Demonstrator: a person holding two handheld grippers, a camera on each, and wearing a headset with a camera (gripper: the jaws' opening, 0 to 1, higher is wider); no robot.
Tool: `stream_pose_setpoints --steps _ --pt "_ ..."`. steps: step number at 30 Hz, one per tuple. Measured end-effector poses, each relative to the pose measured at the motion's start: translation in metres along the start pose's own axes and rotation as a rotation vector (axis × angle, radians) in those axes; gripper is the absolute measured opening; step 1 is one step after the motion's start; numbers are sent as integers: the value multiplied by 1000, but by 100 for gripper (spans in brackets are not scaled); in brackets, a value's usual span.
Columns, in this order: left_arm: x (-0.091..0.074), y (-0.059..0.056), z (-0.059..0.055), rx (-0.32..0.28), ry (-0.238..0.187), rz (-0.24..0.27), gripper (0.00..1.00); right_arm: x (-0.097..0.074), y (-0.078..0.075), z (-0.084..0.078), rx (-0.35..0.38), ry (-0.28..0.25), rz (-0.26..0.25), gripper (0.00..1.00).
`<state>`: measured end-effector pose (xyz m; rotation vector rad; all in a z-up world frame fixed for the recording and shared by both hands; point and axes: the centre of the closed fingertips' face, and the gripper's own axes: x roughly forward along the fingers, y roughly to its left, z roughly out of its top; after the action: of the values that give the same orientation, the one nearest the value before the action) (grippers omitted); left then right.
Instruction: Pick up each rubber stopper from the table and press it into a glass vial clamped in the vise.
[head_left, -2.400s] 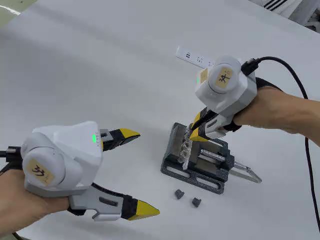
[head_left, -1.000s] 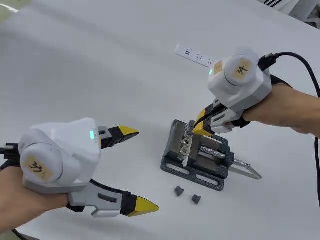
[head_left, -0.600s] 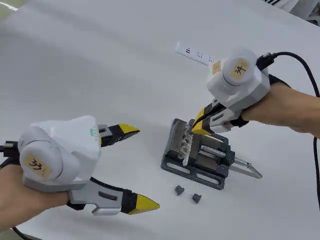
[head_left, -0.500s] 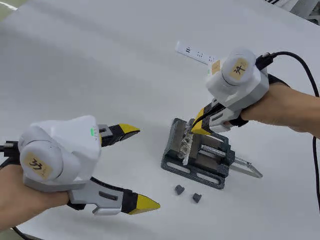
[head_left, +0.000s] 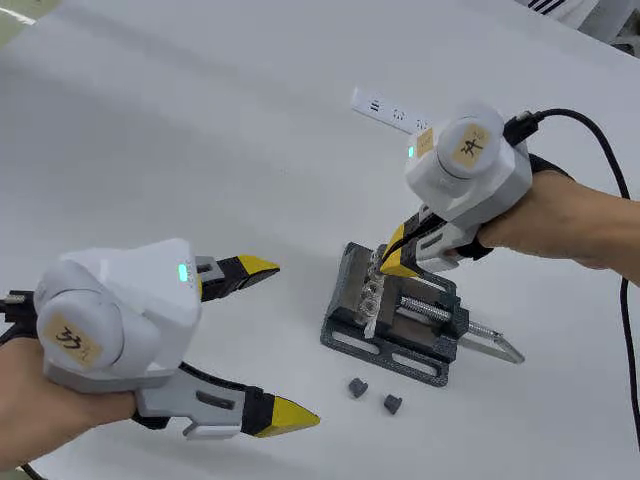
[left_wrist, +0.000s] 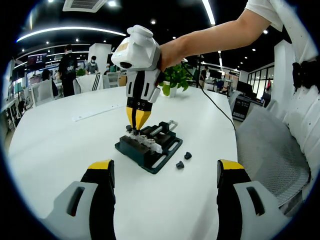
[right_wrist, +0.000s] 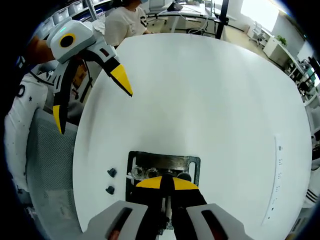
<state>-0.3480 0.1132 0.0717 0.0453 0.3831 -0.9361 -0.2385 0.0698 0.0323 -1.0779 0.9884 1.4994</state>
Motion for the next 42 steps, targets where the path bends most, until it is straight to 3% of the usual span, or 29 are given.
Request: stream_pose_setpoints --steps 5,13,19,23,42 --pt "1 0 1 3 -2 -4 83 0 1 0 -20 25 3 0" --pt "1 3 2 -1 -6 6 83 1 -2 -2 15 71 12 0" --pt "2 1 2 1 -8 -1 83 3 -3 -1 1 79 5 0" --pt "2 1 3 -2 -11 2 83 3 -2 0 -5 116 2 0" --pt "0 3 2 -3 -14 9 82 8 -4 1 20 164 -10 0"
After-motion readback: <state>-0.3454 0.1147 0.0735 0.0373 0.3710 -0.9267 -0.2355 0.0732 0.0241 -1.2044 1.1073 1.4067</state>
